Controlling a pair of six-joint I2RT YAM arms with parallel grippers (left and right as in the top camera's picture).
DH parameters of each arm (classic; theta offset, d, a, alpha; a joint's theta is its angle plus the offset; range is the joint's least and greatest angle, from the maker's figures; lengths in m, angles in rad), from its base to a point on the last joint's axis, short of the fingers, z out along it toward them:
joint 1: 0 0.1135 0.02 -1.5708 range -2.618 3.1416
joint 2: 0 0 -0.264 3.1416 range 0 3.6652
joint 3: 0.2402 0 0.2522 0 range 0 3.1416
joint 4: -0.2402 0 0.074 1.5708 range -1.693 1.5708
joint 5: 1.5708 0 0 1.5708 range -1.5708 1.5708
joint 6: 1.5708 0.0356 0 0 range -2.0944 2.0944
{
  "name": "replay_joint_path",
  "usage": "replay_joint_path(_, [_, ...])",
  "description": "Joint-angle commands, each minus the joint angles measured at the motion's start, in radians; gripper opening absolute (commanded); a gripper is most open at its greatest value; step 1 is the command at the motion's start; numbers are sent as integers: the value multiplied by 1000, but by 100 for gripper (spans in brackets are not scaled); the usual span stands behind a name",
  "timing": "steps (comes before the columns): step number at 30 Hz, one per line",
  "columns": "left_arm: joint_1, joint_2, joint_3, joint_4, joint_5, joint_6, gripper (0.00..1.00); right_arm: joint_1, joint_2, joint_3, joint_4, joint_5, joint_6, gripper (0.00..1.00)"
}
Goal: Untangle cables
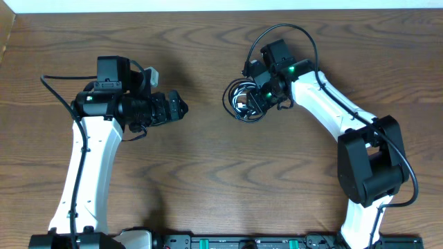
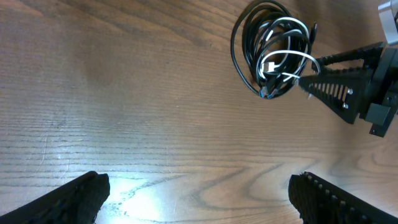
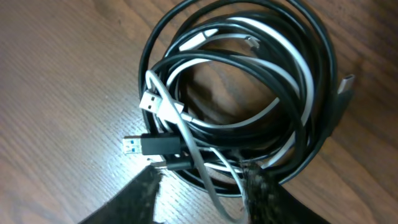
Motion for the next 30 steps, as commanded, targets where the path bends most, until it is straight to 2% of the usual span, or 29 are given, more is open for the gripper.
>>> replay_joint_path(1, [3,3,13,-2,-9,-9,98,8,22,9,9,2,-39,39])
replay_joint_path(4, [3,3,13,-3,-9,-9,98,8,30,9,7,5,-40,37])
replay_joint_path(10, [3,4,13,-5,-9,-10,98,8,32,10,29,3,-16,1])
replay_joint_path(20, [2,4,13,-10,111,-11,98,8,-48,159,-56,-84,119,1])
replay_joint_path(25, [2,4,11,-10,111,-10,98,8,-151,254,-113,-74,122,1])
replay_joint_path(30, [2,3,11,-10,111,-10,98,8,-231,258,-101,-70,122,1])
